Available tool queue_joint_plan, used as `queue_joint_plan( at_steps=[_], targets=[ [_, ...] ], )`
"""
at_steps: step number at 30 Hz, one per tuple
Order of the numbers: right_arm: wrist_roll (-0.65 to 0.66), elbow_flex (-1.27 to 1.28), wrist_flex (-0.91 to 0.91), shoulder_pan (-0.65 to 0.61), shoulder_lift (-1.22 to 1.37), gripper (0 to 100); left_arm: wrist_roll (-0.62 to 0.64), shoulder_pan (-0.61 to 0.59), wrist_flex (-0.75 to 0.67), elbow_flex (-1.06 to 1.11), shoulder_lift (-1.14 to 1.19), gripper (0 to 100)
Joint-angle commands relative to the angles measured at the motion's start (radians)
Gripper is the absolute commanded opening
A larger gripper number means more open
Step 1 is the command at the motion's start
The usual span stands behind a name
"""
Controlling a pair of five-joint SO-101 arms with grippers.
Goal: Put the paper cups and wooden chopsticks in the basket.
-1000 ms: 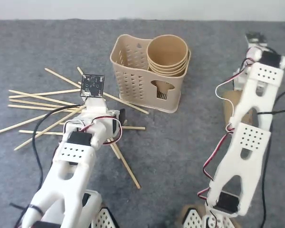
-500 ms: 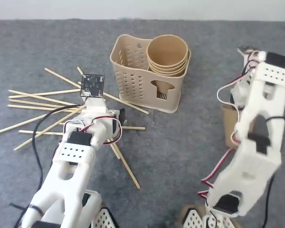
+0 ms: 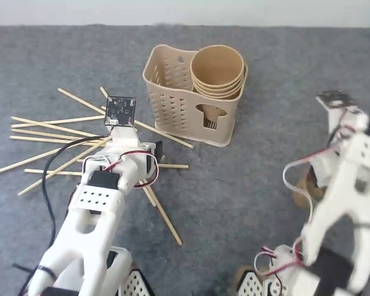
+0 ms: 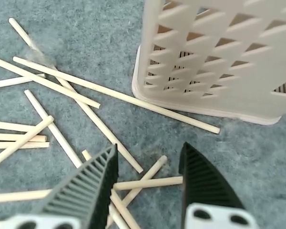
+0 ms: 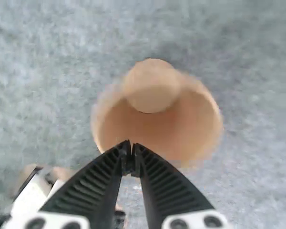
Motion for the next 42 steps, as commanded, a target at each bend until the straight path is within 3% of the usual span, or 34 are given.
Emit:
queue_joint_plan(
  at_steps=[1, 6, 25, 29, 35, 42],
  targets=[
    [0.017, 0.011, -0.024, 0.067, -0.211, 4.4, -0.006, -0.003, -0.021, -0.004, 0.000, 20],
    [0.025, 0.040, -0.036, 0.110, -0.318, 17.3, -0.006, -0.005, -0.020, -0.002, 0.000, 20],
    [0.023, 0.494, -0.532, 0.200, -0.317, 12.8, -0.006, -0.021, -0.003, -0.007, -0.005, 20],
    [0.023, 0.569, -0.615, 0.202, -0.317, 2.3, -0.006, -0.021, -0.003, -0.007, -0.005, 20],
    [-0.095, 0.496, -0.578, 0.199, -0.326, 0.9, -0.006, -0.020, -0.003, -0.007, -0.003, 20],
    [-0.224, 0.061, -0.262, 0.087, -0.318, 0.8, -0.005, -0.025, -0.005, -0.008, -0.006, 20]
  ],
)
